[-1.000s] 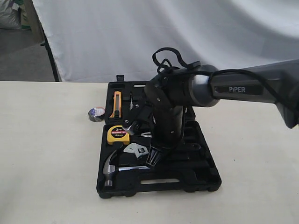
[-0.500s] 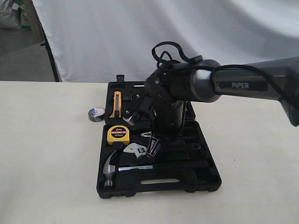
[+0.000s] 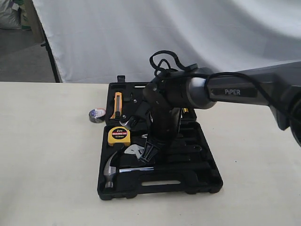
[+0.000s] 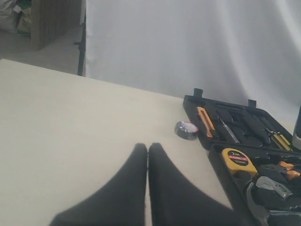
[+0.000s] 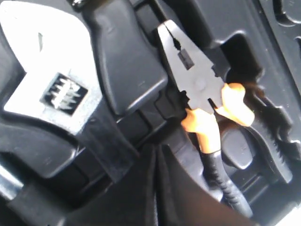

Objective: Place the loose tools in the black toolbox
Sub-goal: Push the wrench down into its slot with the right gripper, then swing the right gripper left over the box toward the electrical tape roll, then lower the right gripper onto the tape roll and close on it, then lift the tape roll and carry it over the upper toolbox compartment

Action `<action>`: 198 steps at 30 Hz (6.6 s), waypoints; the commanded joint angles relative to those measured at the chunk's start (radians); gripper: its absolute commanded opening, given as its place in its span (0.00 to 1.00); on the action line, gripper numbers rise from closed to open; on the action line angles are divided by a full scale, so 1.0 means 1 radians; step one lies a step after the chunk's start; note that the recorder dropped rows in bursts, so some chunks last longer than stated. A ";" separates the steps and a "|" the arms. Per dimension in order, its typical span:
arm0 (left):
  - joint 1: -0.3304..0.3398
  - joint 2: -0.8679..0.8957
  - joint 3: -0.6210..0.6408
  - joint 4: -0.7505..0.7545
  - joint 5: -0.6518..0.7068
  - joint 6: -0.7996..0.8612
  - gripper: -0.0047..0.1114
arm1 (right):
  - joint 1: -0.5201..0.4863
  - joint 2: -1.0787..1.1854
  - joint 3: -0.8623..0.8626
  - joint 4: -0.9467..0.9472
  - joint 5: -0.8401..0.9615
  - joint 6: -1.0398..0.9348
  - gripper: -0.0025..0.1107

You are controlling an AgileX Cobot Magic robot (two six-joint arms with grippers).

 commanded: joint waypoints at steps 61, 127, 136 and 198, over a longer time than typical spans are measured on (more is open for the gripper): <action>0.025 -0.003 -0.003 0.004 -0.007 -0.005 0.05 | 0.070 0.112 -0.234 0.521 -0.433 -0.073 0.02; 0.025 -0.003 -0.003 0.004 -0.007 -0.005 0.05 | 0.205 0.404 -0.999 0.315 0.407 0.095 0.10; 0.025 -0.003 -0.003 0.004 -0.007 -0.005 0.05 | 0.198 0.501 -0.999 0.280 0.307 0.205 0.93; 0.025 -0.003 -0.003 0.004 -0.007 -0.005 0.05 | -0.198 0.312 -0.639 0.371 -0.018 0.209 0.04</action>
